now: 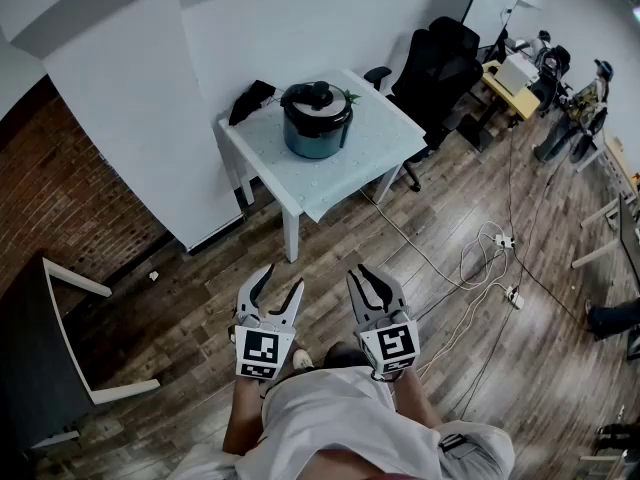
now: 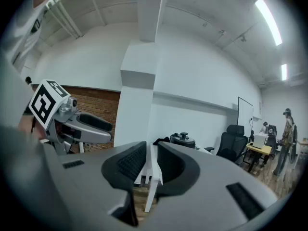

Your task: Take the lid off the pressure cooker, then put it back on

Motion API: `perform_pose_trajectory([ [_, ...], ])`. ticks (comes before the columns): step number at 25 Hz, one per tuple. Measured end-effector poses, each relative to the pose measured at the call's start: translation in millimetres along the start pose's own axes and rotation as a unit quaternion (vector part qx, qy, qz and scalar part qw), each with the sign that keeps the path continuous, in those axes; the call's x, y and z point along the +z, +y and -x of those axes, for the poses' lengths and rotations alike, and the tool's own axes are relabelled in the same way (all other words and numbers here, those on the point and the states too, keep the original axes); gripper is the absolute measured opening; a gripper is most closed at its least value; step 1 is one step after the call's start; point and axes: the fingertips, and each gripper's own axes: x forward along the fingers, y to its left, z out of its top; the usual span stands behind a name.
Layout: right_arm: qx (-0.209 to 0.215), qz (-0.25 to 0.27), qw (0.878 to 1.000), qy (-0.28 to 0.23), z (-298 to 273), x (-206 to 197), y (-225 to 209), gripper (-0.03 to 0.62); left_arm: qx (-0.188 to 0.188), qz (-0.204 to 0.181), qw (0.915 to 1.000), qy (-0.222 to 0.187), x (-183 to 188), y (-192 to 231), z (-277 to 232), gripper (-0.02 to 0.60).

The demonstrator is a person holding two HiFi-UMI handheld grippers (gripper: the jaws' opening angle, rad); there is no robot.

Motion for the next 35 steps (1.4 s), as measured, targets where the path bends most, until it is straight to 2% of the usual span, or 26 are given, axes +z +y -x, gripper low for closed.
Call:
perform_pose_trajectory([
  [9, 0.014, 0.01, 1.0, 0.003, -25.3, -6.4, 6.3, 0.075, 0.004, 0.005, 1.0, -0.006, -0.5, 16.6, -18.8, 0.215],
  [16, 0.026, 0.008, 1.0, 0.005, -58.1, -9.7, -7.9, 0.075, 0.007, 0.007, 0.9999, -0.011, 6.2, 31.4, -59.6, 0.21],
  [28, 0.012, 0.003, 1.0, -0.008, -125.2, -1.3, -91.2, 0.072, -0.014, -0.016, 0.9997, -0.008, 33.6, 47.4, -165.8, 0.207],
  [35, 0.009, 0.007, 1.0, -0.006, -150.3, 2.6, -135.3, 0.071, -0.013, -0.015, 0.9997, -0.012, 52.5, 54.7, -216.1, 0.206],
])
